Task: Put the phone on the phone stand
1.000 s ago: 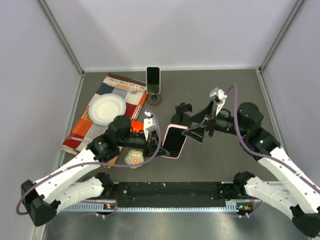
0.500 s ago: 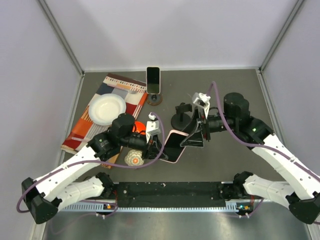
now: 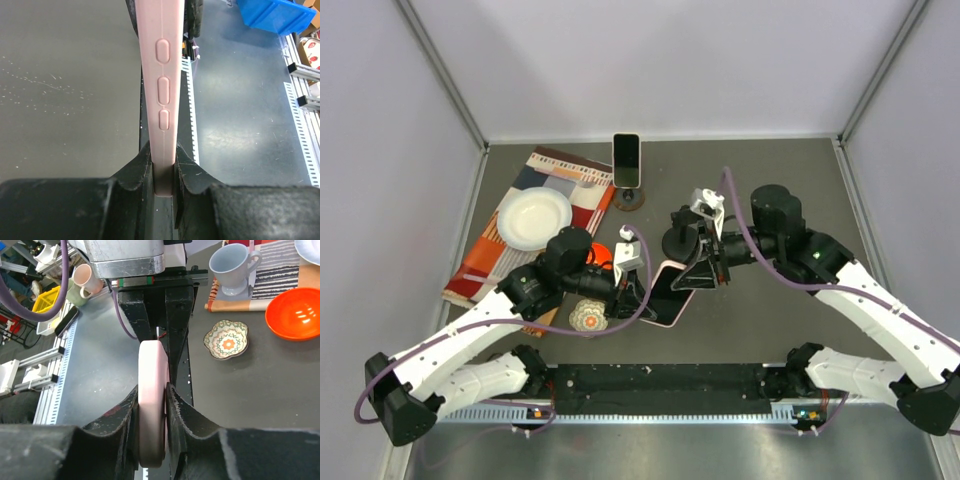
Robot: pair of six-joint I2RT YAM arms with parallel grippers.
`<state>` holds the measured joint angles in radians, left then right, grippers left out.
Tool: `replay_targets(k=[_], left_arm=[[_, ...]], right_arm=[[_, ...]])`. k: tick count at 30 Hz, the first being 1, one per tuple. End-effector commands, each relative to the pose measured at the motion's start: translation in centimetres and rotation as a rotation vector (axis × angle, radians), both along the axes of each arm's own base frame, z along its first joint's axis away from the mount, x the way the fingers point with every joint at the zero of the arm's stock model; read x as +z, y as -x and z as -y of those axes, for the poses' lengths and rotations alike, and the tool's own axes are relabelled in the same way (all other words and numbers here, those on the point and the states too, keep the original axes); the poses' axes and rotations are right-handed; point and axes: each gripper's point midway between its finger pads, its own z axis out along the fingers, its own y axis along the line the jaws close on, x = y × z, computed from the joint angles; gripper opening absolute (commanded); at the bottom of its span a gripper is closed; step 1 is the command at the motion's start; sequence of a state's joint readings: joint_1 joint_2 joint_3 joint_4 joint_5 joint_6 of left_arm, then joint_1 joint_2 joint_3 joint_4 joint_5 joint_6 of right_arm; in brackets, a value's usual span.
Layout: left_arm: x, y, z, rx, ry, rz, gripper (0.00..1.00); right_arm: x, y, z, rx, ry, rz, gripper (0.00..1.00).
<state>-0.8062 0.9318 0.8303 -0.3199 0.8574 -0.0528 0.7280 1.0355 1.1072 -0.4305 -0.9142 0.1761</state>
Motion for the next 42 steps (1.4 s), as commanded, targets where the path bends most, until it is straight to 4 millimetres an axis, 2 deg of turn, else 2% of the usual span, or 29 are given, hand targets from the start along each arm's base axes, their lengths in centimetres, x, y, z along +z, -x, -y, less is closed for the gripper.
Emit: replay_targets(k=[1, 6, 13, 14, 21, 24, 25, 26, 31, 32, 35, 42], left_arm=[[3.2, 0.2, 0.5, -0.044, 0.094, 0.067, 0.00], [3.2, 0.5, 0.6, -0.062, 0.097, 0.059, 0.00], [3.1, 0.9, 0.5, -0.091, 0.099, 0.051, 0.00], [3.0, 1.0, 0.5, -0.097, 0.099, 0.050, 0.00], [2.8, 1.6, 0.3, -0.129, 0.098, 0.047, 0.00], [2.6, 1.9, 0.1, -0.149, 0.094, 0.043, 0.00], [2.5, 2.0, 0.0, -0.149, 0.084, 0.033, 0.00], [2.5, 2.1, 0.0, -0.155, 0.082, 0.027, 0.00], [2.1, 2.2, -0.2, -0.174, 0.061, 0.045, 0.00], [1.9, 2.3, -0.3, -0.174, 0.053, 0.039, 0.00], [1.7, 2.3, -0.3, -0.177, 0.042, 0.031, 0.00], [1.4, 2.3, -0.2, -0.182, 0.026, 0.012, 0.00]], right_arm=[[1.7, 0.3, -0.4, 0.023, -0.037, 0.073, 0.21], [1.3, 0.6, -0.3, 0.043, -0.033, 0.083, 0.13], [1.4, 0.6, -0.2, 0.047, -0.034, 0.108, 0.13], [1.3, 0.5, -0.2, 0.043, -0.030, 0.113, 0.21], [1.3, 0.7, 0.1, 0.050, -0.028, 0.125, 0.29], [1.3, 0.9, 0.3, 0.054, -0.019, 0.122, 0.36], [1.2, 0.9, 0.3, 0.055, -0.015, 0.122, 0.44], [0.9, 0.9, 0.5, 0.053, 0.005, 0.119, 0.47], [-0.1, 0.5, 1.2, 0.037, 0.090, 0.135, 0.55], [0.3, 0.4, 1.2, 0.037, 0.092, 0.142, 0.56], [0.1, 0.8, 1.2, 0.075, 0.117, 0.116, 0.55], [-0.2, 1.3, 0.7, 0.136, 0.128, 0.074, 0.36]])
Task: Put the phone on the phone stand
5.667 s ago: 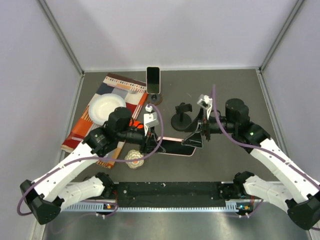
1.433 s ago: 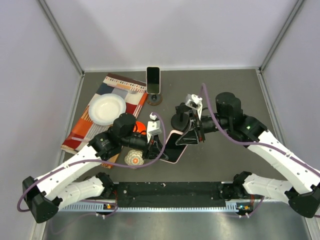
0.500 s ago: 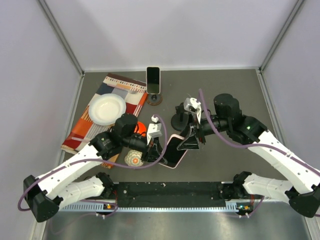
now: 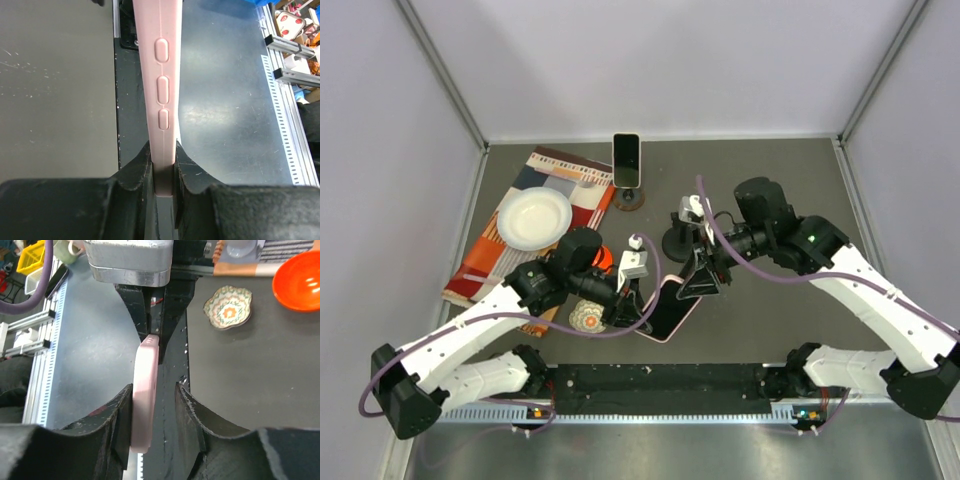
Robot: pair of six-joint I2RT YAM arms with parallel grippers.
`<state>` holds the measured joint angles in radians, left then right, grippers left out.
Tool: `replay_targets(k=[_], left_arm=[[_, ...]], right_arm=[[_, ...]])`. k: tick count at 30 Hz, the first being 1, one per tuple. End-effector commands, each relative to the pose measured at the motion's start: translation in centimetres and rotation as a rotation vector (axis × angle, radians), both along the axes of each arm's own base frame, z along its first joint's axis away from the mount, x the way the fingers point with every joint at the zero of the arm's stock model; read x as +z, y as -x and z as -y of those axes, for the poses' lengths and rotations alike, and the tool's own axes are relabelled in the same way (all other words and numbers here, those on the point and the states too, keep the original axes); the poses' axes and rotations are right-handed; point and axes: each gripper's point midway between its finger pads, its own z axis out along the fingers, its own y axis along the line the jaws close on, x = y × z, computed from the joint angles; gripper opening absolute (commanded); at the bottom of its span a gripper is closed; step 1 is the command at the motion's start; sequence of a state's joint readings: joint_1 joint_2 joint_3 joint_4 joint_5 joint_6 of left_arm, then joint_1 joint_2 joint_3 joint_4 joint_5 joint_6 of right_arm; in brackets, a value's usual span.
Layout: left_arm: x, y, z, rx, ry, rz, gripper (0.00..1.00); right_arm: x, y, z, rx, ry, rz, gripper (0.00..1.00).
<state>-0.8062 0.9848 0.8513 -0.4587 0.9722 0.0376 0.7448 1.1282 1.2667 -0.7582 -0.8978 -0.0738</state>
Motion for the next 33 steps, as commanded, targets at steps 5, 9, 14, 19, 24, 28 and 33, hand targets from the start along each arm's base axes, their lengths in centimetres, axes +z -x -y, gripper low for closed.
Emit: replay_targets(k=[5, 9, 14, 19, 24, 28, 33], left_arm=[[2.9, 0.2, 0.5, -0.054, 0.096, 0.074, 0.00], [2.8, 0.1, 0.5, -0.054, 0.092, 0.069, 0.00], [2.8, 0.1, 0.6, -0.053, 0.089, 0.068, 0.00], [2.8, 0.1, 0.6, -0.051, 0.088, 0.067, 0.00], [2.8, 0.0, 0.6, -0.043, 0.086, 0.068, 0.00], [3.0, -0.4, 0.7, -0.020, 0.081, 0.077, 0.00], [3.0, -1.9, 0.9, 0.060, 0.053, 0.112, 0.10]], right_arm=[[1.2, 1.4, -0.4, 0.097, -0.013, 0.001, 0.35], [0.5, 1.8, -0.8, 0.123, 0.011, -0.017, 0.29], [0.2, 2.0, -1.2, 0.132, 0.030, -0.011, 0.29], [-0.2, 2.0, -1.3, 0.131, 0.043, -0.005, 0.18], [-0.3, 1.5, -1.3, 0.102, 0.057, 0.011, 0.00], [-1.0, 1.5, -1.3, 0.096, 0.077, 0.026, 0.00], [-0.9, 0.8, -1.3, 0.063, 0.076, 0.103, 0.00]])
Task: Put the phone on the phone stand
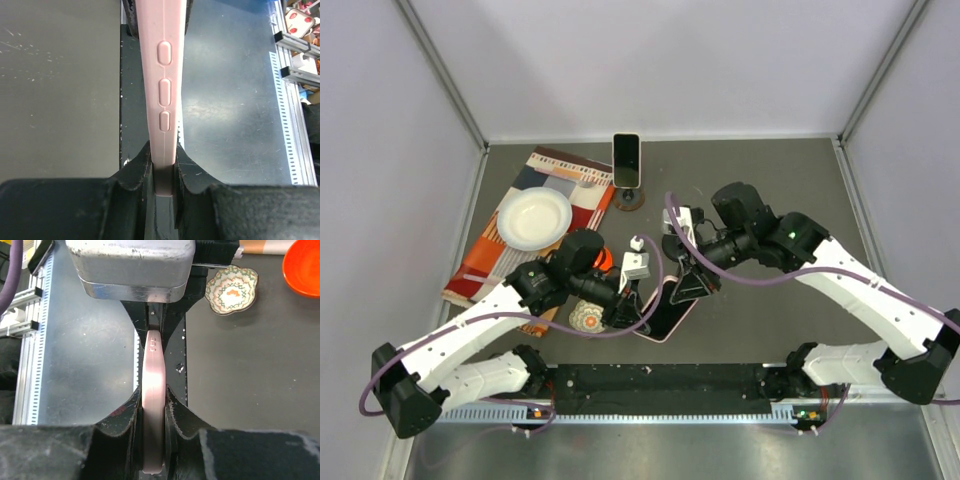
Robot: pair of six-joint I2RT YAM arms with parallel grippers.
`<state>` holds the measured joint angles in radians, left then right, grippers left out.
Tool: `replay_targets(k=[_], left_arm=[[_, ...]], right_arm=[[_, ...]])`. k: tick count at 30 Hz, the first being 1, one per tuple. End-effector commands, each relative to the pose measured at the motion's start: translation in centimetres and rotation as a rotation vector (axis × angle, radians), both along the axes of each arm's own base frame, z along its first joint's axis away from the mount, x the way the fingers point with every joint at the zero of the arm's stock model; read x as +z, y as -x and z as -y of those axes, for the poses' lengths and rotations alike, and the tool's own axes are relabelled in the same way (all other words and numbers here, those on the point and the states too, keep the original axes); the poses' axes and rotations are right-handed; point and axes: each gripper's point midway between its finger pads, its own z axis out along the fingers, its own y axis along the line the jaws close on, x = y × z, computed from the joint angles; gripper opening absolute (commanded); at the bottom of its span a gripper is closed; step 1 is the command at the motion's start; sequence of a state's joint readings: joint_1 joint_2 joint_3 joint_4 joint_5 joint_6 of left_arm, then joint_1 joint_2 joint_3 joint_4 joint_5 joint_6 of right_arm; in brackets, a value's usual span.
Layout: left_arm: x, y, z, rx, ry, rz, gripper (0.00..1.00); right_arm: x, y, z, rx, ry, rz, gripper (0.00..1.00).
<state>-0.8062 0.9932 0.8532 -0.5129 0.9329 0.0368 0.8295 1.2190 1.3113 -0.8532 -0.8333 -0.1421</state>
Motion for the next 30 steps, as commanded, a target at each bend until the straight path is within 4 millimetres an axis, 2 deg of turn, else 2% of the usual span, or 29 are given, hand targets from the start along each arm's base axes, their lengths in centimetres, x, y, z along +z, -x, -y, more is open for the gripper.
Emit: replay_targets(k=[1, 3, 4, 6, 7, 8, 9, 10, 11, 12, 14, 15, 16, 17, 18, 19, 20, 21, 22, 24, 25, 26, 27, 28, 30], left_arm=[[4.2, -2.0, 1.2, 0.047, 0.105, 0.153, 0.23], [4.2, -3.6, 1.1, 0.147, 0.080, 0.187, 0.42], [4.8, -4.2, 0.8, 0.192, 0.084, 0.214, 0.47], [5.3, -6.6, 0.4, 0.358, 0.087, 0.251, 0.54], [6.2, -7.6, -0.1, 0.442, 0.112, 0.280, 0.62], [6.6, -8.8, -0.6, 0.533, 0.124, 0.289, 0.64], [6.6, -11.9, -1.7, 0.733, 0.129, 0.316, 0.68], [7.1, -12.8, -2.4, 0.811, 0.149, 0.334, 0.70], [7.2, -14.0, -3.1, 0.894, 0.151, 0.346, 0.70], [7.4, -15.2, -3.7, 0.972, 0.153, 0.361, 0.70], [6.5, -16.0, -2.7, 0.950, 0.103, 0.362, 0.64], [7.3, -16.7, -2.4, 0.975, 0.099, 0.355, 0.60], [5.9, -17.9, -1.8, 1.004, 0.047, 0.332, 0.58], [5.8, -18.5, -1.5, 1.035, 0.036, 0.313, 0.53], [6.6, -19.3, -1.1, 1.081, 0.053, 0.278, 0.50], [5.5, -20.8, -0.9, 1.147, 0.004, 0.270, 0.49], [5.2, -21.3, -0.7, 1.194, -0.020, 0.264, 0.47], [6.6, -22.1, -0.2, 1.256, 0.003, 0.228, 0.49], [5.0, -23.1, 0.1, 1.301, -0.065, 0.234, 0.49], [5.9, -23.6, 1.8, 1.317, -0.059, 0.238, 0.49], [4.7, -24.1, 2.5, 1.333, -0.099, 0.248, 0.49], [4.6, -24.1, 3.0, 1.339, -0.107, 0.258, 0.50], [5.3, -24.4, 3.7, 1.340, -0.090, 0.258, 0.49], [4.6, -24.7, 4.2, 1.338, -0.109, 0.258, 0.49], [5.0, -24.8, 4.9, 1.342, -0.105, 0.265, 0.48]], right_arm=[[1.3, -0.8, 0.2, -0.051, -0.029, 0.150, 0.00], [1.5, -2.7, 0.4, -0.152, -0.041, 0.232, 0.00], [1.1, -3.9, 1.7, -0.260, -0.019, 0.291, 0.00], [1.4, -5.5, 2.7, -0.375, -0.035, 0.360, 0.00], [0.6, -6.9, 4.0, -0.487, 0.013, 0.390, 0.00], [1.4, -7.3, 5.4, -0.550, -0.002, 0.422, 0.00], [1.5, -7.8, 6.4, -0.612, 0.005, 0.438, 0.00], [1.1, -9.2, 8.1, -0.733, 0.045, 0.459, 0.00], [2.0, -9.3, 9.9, -0.807, 0.026, 0.490, 0.00], [2.1, -10.4, 12.1, -0.935, 0.067, 0.530, 0.00], [2.6, -10.5, 14.8, -1.050, 0.086, 0.551, 0.00], [3.7, -10.4, 16.7, -1.136, 0.069, 0.580, 0.00], [4.0, -10.4, 17.7, -1.172, 0.067, 0.592, 0.00], [4.4, -10.3, 18.4, -1.202, 0.058, 0.603, 0.00], [5.0, -10.1, 19.5, -1.246, 0.040, 0.621, 0.00], [5.3, -10.0, 19.9, -1.260, 0.034, 0.625, 0.00], [5.4, -9.9, 20.2, -1.270, 0.029, 0.626, 0.00], [5.6, -9.7, 20.4, -1.273, 0.016, 0.624, 0.00], [5.6, -9.6, 20.4, -1.272, 0.010, 0.624, 0.00], [5.4, -9.5, 20.2, -1.261, 0.005, 0.615, 0.00], [5.4, -9.4, 20.1, -1.252, 0.003, 0.615, 0.00], [5.3, -9.4, 19.9, -1.246, 0.003, 0.613, 0.00], [5.1, -9.4, 19.7, -1.234, 0.006, 0.610, 0.00], [5.1, -9.3, 19.6, -1.225, 0.003, 0.609, 0.00], [5.0, -9.2, 19.1, -1.205, -0.008, 0.599, 0.00]])
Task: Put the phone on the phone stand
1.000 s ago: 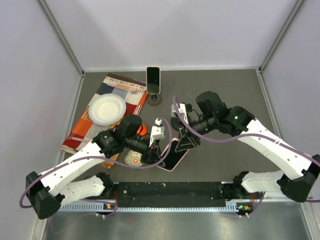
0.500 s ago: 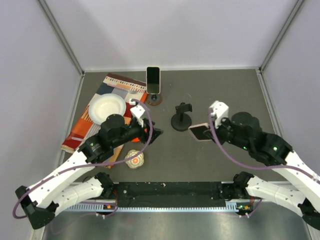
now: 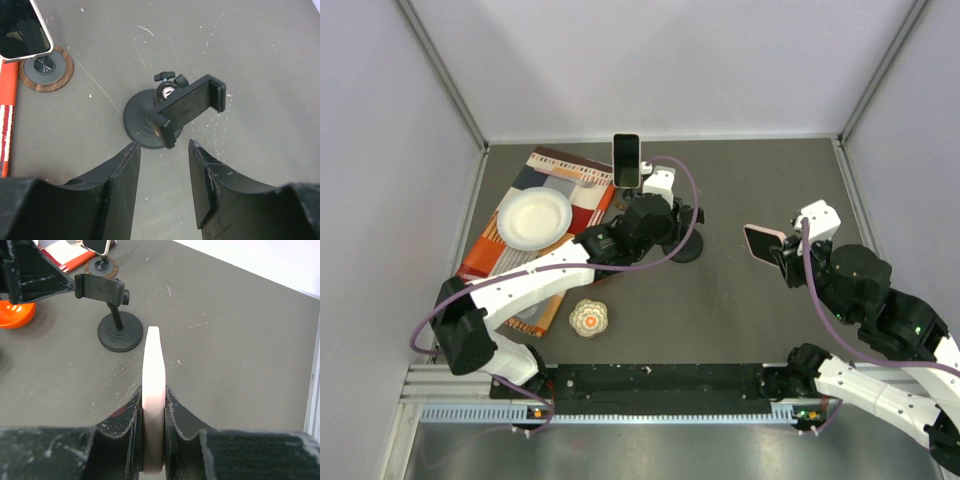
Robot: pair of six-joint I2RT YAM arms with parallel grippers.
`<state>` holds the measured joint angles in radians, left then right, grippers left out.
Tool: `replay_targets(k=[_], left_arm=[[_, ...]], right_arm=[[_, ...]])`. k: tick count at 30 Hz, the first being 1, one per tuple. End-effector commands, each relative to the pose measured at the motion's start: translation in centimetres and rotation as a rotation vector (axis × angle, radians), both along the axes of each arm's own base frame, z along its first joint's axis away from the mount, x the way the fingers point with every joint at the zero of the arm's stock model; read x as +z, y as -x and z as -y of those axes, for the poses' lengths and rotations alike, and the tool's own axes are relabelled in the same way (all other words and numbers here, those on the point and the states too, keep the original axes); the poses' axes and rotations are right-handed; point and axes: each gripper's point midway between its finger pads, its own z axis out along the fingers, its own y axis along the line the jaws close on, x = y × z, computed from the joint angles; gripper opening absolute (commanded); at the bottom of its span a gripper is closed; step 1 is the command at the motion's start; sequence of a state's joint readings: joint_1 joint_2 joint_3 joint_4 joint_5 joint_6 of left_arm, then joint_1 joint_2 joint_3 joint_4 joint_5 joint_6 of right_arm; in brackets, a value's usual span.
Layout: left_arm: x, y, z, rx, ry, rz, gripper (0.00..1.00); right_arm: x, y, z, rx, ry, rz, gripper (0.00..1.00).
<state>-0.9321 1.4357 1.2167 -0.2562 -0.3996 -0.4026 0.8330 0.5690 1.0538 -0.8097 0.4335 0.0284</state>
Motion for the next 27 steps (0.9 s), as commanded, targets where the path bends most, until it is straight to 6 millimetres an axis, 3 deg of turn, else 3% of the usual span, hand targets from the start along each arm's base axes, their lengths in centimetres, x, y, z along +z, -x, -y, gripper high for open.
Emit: replay_targets(k=[1, 11, 27], left_arm=[[2.6, -1.5, 1.0, 0.107, 0.046, 0.061, 0.48], [1.6, -2.0, 1.9, 0.156, -0.011, 0.043, 0.44], [0.9, -1.8, 2.3, 0.154, -0.029, 0.024, 0.43]], right_arm=[[1.9, -0.4, -0.8, 0.008, -0.083, 0.050, 0.00], [1.8, 0.1, -2.4, 0.110, -0.088, 0.058, 0.00], [0.6, 0.0, -2.7, 0.120, -0.075, 0.044, 0.00]])
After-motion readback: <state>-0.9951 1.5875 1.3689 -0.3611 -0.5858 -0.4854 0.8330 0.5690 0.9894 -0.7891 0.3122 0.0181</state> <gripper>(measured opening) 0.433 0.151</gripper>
